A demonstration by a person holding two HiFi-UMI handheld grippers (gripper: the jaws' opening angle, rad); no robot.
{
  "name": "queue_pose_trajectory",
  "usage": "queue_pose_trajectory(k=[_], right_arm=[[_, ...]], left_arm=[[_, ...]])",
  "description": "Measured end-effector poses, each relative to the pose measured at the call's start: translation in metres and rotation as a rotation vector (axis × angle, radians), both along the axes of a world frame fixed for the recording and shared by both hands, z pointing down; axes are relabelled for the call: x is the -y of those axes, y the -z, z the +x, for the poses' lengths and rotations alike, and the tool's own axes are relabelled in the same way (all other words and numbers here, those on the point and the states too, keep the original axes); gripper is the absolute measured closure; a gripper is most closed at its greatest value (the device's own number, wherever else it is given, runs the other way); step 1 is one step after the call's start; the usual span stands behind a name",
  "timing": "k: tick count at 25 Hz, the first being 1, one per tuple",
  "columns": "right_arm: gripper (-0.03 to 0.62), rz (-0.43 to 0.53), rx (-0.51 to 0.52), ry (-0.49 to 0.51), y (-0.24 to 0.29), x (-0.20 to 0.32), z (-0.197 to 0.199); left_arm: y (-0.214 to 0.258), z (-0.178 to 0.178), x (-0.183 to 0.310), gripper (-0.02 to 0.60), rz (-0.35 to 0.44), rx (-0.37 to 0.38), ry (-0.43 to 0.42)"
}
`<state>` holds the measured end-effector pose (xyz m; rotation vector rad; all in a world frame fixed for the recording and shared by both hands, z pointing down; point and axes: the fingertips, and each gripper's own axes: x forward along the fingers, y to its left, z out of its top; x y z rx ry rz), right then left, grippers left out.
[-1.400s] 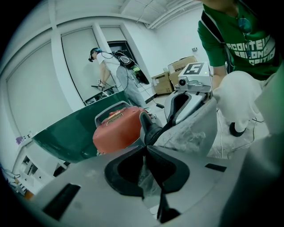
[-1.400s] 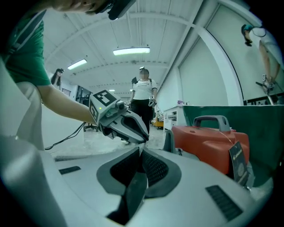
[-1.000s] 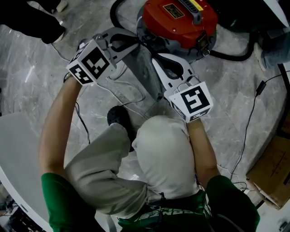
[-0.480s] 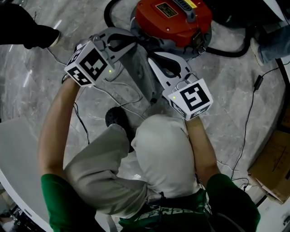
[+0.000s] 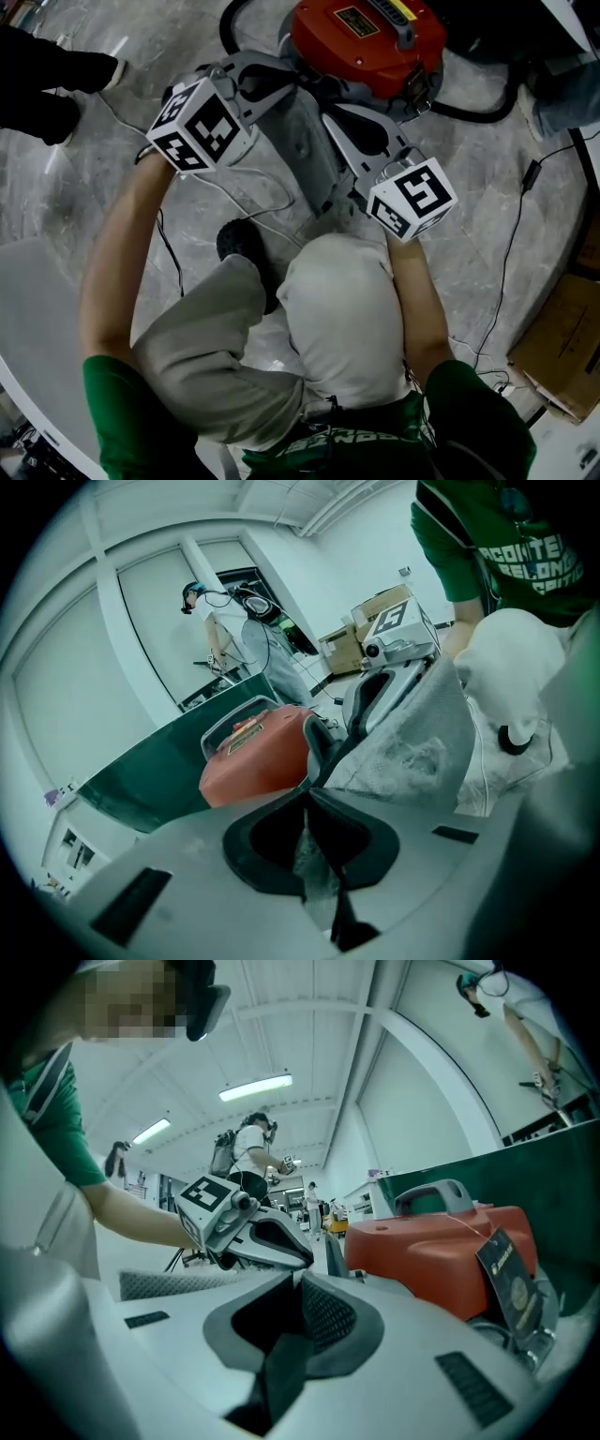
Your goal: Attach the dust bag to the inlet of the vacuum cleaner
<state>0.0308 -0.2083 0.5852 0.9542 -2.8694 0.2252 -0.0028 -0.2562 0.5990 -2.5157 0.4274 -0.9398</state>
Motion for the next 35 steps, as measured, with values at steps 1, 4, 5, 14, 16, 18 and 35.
queue_pose_trajectory(k=[1, 4, 5, 14, 16, 18, 35], right_arm=[[0.56, -0.005, 0.009, 0.0, 0.0, 0.001, 0.0], [0.56, -0.005, 0.006, -0.002, 0.0, 0.0, 0.0], [0.56, -0.004, 0.001, -0.003, 0.0, 0.0, -0.001], [0.557, -0.003, -0.021, -0.03, 0.0, -0.002, -0.001], [0.554, 0.006, -0.03, -0.034, 0.001, -0.002, -0.001], [0.553, 0.02, -0.042, -0.036, 0.002, -0.002, -0.001], [0.585, 0.101, -0.041, -0.121, 0.035, 0.006, 0.016]], left_arm=[[0.0, 0.0, 0.0, 0.563, -0.002, -0.004, 0.004], [0.0, 0.0, 0.001, 0.563, -0.007, -0.011, 0.006], [0.0, 0.0, 0.001, 0.563, -0.008, -0.012, 0.006], [0.0, 0.0, -0.001, 0.563, -0.003, -0.023, 0.013], [0.001, 0.0, 0.0, 0.563, 0.003, -0.022, 0.013], [0.001, 0.0, -0.001, 0.563, 0.011, -0.018, 0.011], [0.034, -0.003, 0.002, 0.577, -0.005, -0.143, 0.048]])
